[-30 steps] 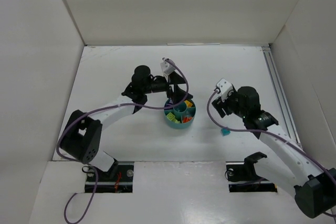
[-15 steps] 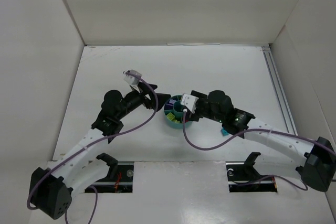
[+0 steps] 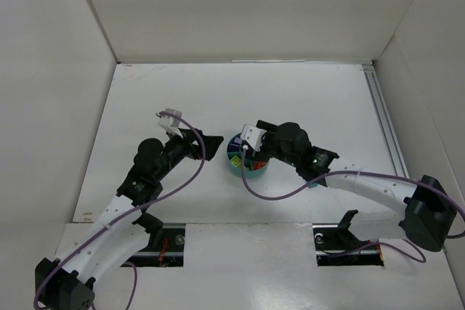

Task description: Sort the legos into containers by color

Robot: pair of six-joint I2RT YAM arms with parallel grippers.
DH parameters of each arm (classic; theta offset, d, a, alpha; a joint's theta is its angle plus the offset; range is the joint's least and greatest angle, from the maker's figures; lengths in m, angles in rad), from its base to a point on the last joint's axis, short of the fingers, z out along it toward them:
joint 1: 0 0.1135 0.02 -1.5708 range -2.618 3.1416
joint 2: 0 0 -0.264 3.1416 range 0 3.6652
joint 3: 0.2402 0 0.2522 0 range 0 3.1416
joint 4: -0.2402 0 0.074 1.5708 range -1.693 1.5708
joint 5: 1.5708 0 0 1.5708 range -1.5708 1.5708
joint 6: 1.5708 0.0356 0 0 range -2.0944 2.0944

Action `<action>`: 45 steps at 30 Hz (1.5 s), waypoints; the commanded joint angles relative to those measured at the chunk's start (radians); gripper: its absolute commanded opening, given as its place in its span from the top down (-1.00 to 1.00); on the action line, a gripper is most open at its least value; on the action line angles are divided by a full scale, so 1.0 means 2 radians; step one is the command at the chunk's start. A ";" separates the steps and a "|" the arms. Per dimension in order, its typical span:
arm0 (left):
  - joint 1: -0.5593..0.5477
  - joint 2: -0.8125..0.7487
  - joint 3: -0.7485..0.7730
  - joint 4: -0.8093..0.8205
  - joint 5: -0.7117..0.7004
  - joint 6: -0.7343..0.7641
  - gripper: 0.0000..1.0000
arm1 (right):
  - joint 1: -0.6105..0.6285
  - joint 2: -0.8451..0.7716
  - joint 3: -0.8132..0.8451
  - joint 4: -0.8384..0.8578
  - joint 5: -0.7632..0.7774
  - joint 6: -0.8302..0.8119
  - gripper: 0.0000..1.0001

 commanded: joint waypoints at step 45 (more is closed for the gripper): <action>-0.001 -0.003 0.004 -0.004 -0.019 -0.001 -1.00 | 0.019 -0.012 0.026 0.004 -0.078 0.011 -0.59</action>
